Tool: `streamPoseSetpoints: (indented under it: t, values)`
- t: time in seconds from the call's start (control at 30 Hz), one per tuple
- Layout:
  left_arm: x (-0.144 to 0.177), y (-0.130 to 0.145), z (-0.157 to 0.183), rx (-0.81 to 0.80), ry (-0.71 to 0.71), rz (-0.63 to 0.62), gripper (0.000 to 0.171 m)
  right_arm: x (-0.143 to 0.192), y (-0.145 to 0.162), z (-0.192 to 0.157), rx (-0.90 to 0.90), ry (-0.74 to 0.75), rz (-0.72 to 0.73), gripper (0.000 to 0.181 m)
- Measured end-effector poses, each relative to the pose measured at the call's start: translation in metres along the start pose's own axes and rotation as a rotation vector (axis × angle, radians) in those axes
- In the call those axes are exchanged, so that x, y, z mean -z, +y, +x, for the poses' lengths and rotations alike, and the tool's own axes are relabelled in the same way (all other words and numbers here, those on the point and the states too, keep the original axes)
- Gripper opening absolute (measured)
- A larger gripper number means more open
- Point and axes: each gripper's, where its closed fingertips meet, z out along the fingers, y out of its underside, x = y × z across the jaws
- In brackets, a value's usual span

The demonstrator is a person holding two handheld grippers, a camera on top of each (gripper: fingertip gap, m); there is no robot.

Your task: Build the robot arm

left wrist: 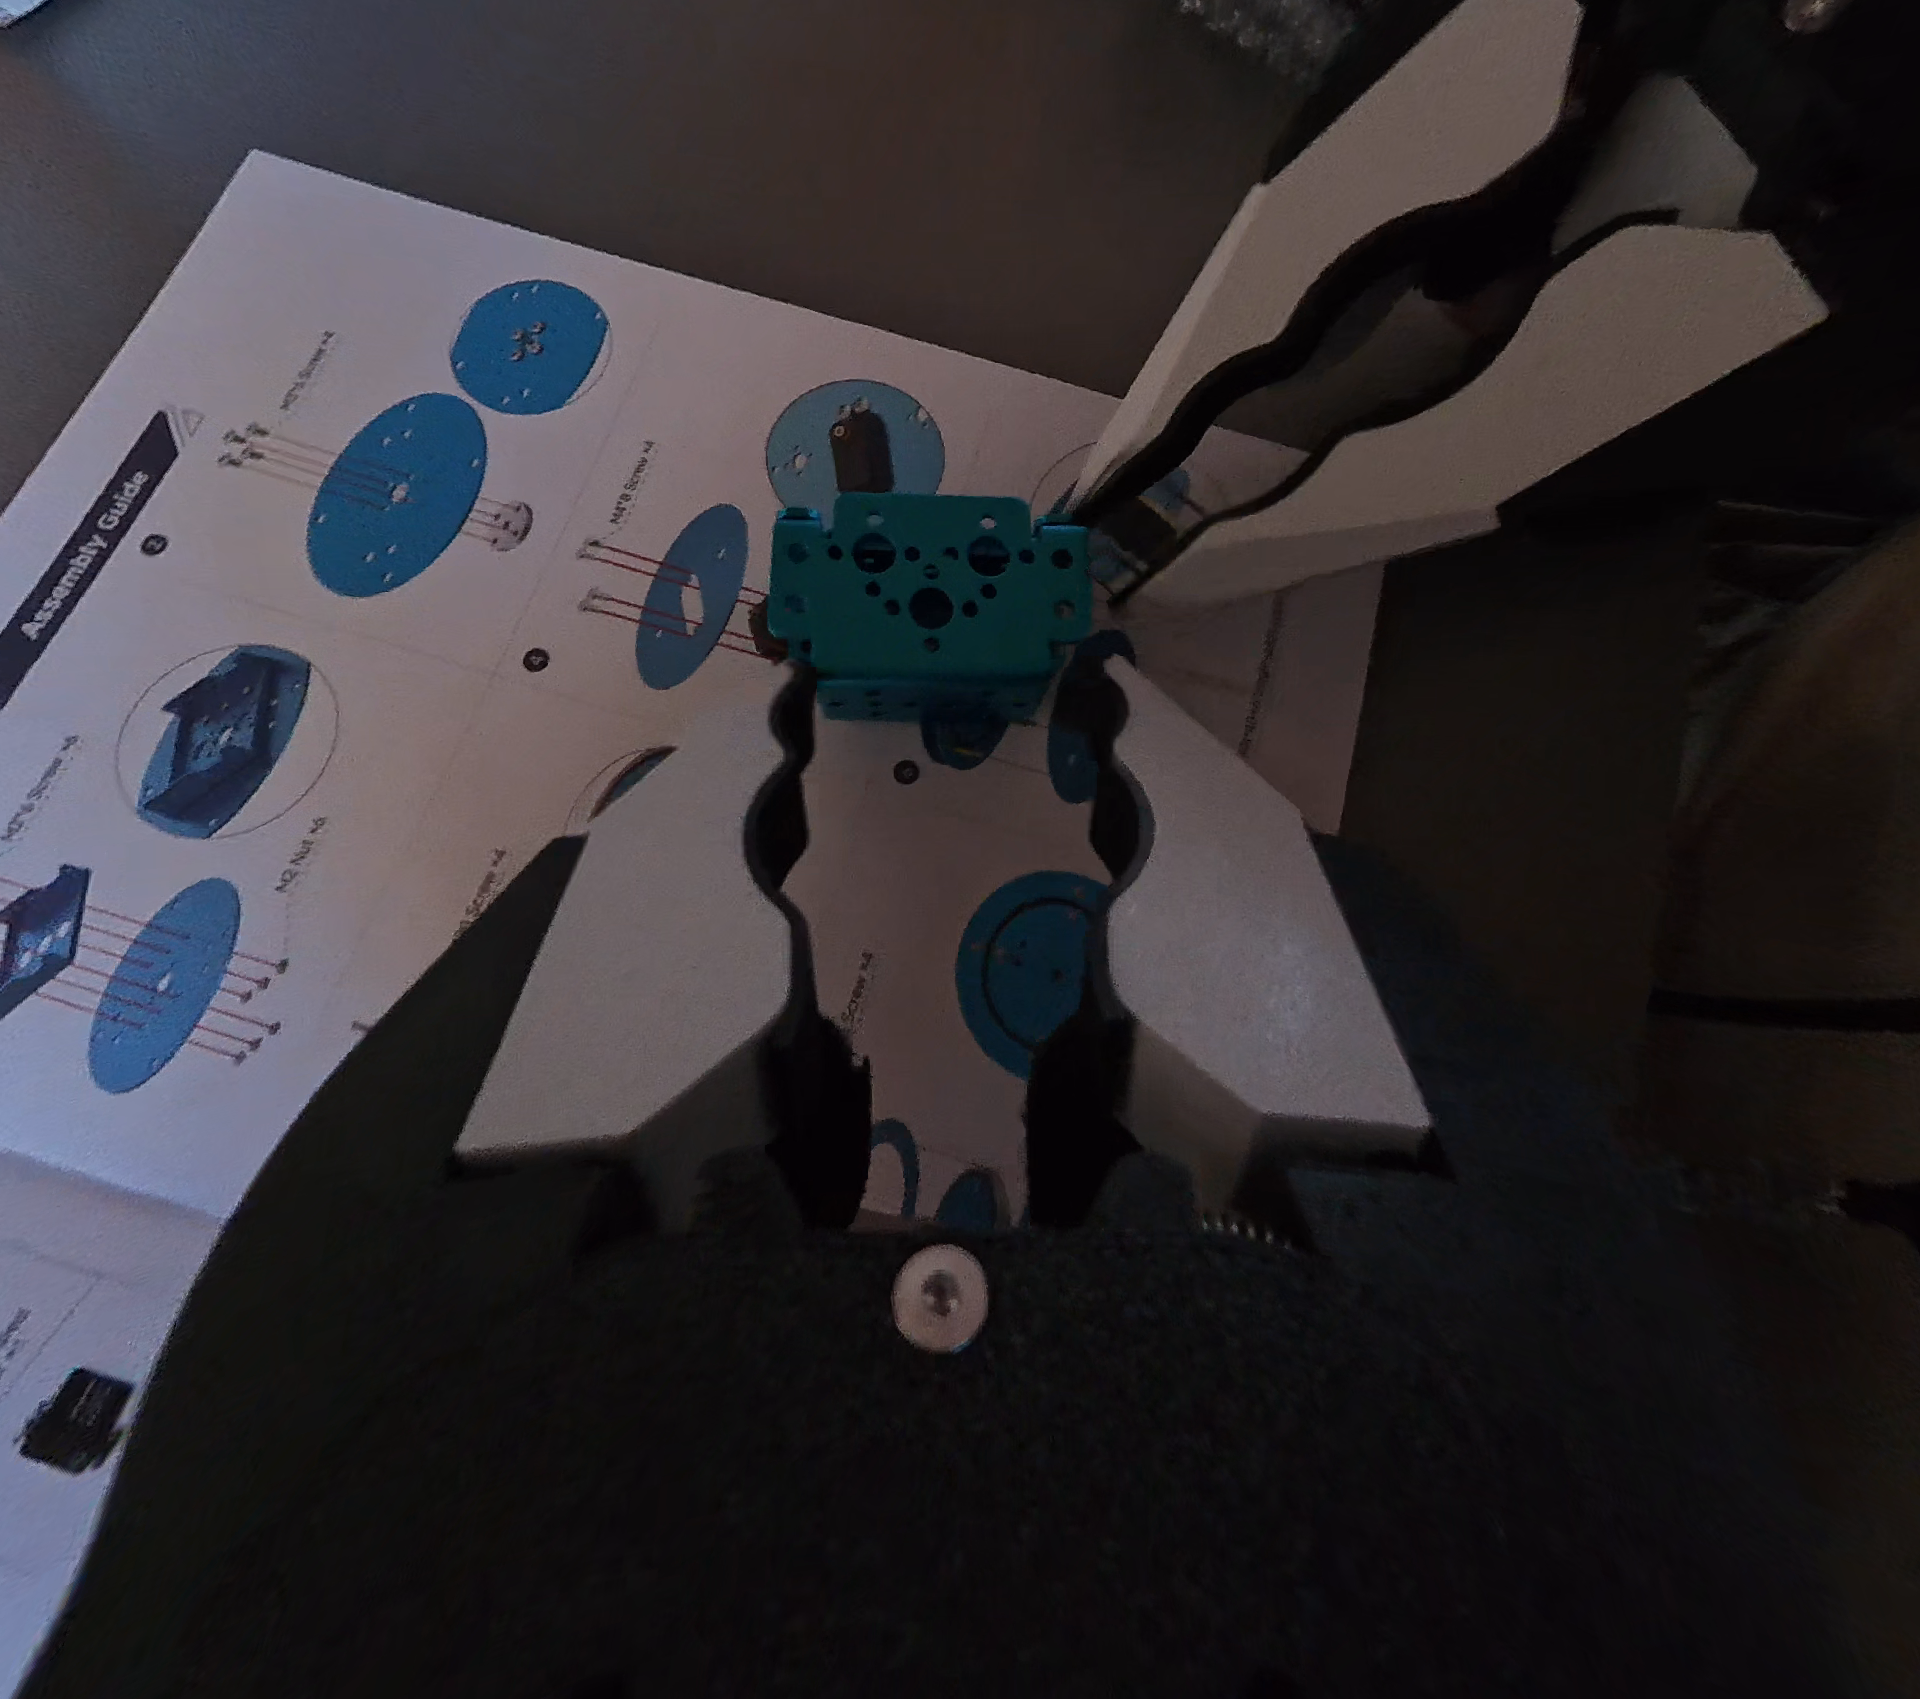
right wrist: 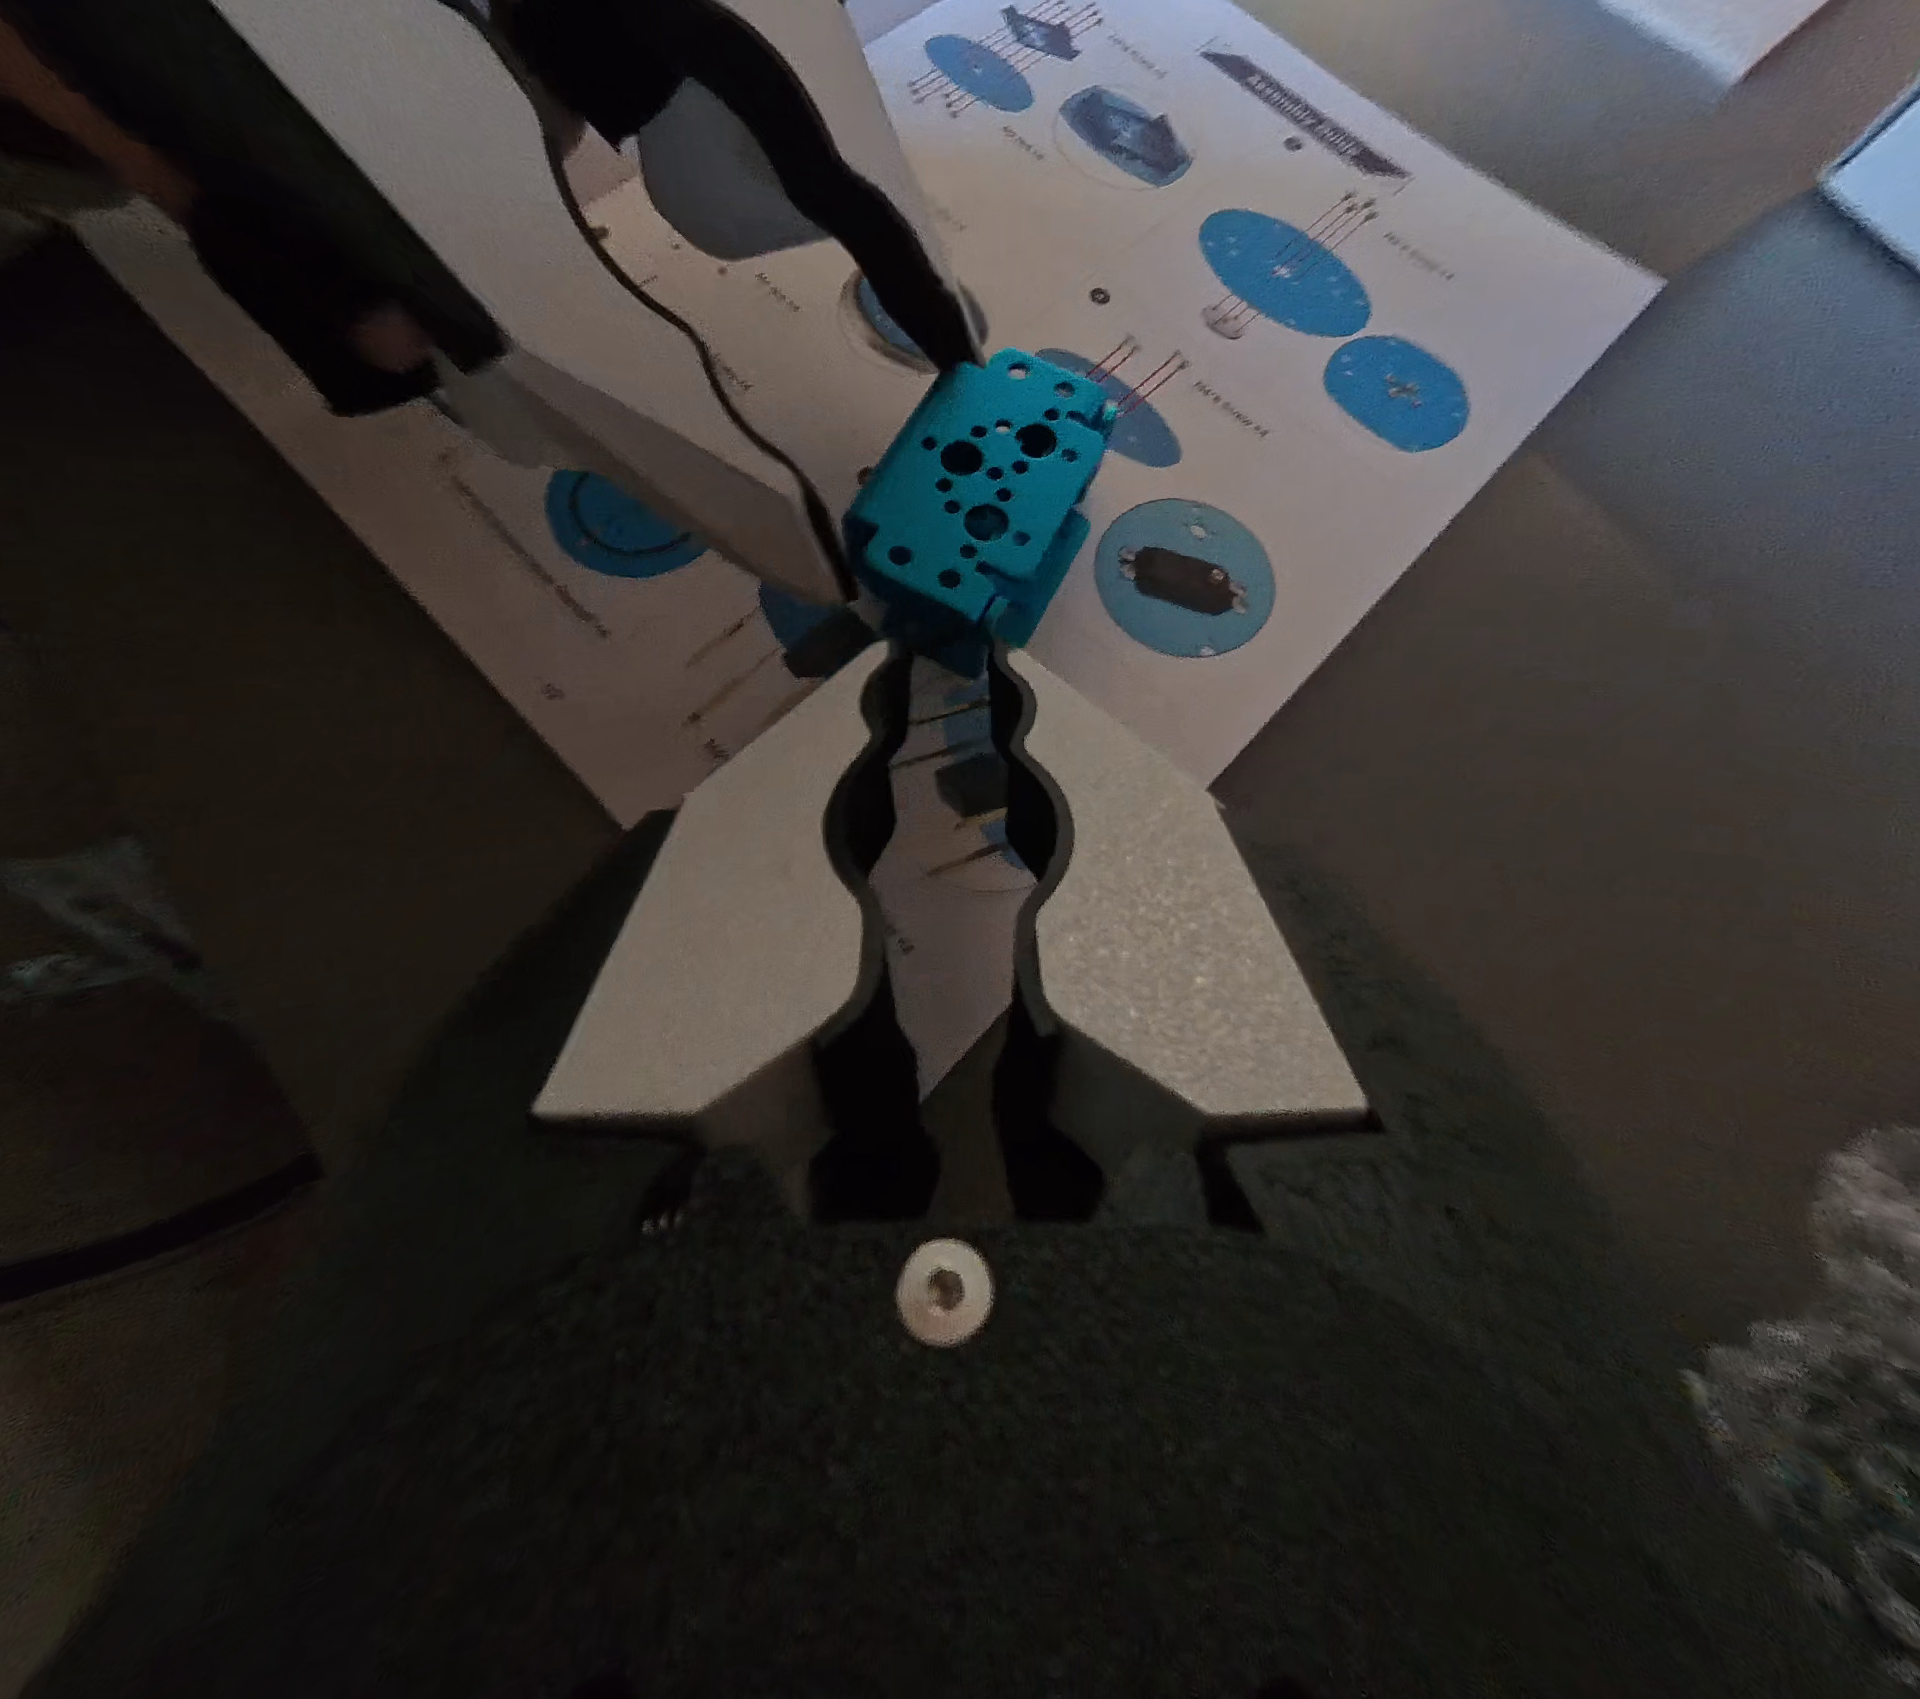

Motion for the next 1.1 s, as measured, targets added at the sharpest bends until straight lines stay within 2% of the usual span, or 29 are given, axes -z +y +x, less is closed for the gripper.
streamPoseSetpoints:
  t: [0.03, 0.17, 0.23, 0.33, 0.67, 0.77, 0.87, 0.93, 1.0, 1.1]
  values:
    - [-0.002, 0.000, -0.001, -0.017, -0.014, -0.002, 0.045, -0.001, 0.002, -0.001, -0.024, -0.028, -0.011, 0.016]
    - [-0.006, -0.005, -0.004, -0.065, -0.062, 0.012, 0.044, -0.005, 0.005, 0.006, -0.106, -0.050, -0.044, 0.021]
    - [-0.007, -0.007, -0.004, -0.073, -0.073, 0.019, 0.044, -0.005, 0.001, 0.012, -0.122, -0.032, -0.021, 0.010]
    - [-0.005, -0.008, -0.008, -0.076, -0.096, 0.040, 0.044, -0.008, 0.000, 0.016, -0.087, -0.017, -0.026, 0.004]
    - [-0.002, -0.010, -0.008, -0.027, -0.112, 0.070, 0.043, -0.006, -0.003, 0.017, -0.093, 0.023, -0.006, 0.003]
    - [0.002, -0.010, -0.004, -0.037, -0.103, 0.093, 0.043, -0.002, -0.003, 0.012, -0.068, -0.017, 0.007, 0.005]
    - [0.013, -0.016, 0.000, -0.088, -0.074, 0.156, 0.043, 0.014, -0.015, 0.000, -0.136, -0.178, 0.103, 0.027]
    - [0.022, -0.021, 0.005, -0.148, -0.045, 0.199, 0.043, 0.026, -0.022, -0.002, -0.209, -0.280, 0.157, 0.030]
    - [0.025, -0.015, 0.004, -0.174, -0.039, 0.169, 0.043, 0.029, -0.021, 0.008, -0.271, -0.299, 0.168, 0.033]
    - [0.032, -0.009, 0.003, -0.177, -0.023, 0.153, 0.043, 0.023, -0.016, 0.009, -0.212, -0.286, 0.136, 0.039]
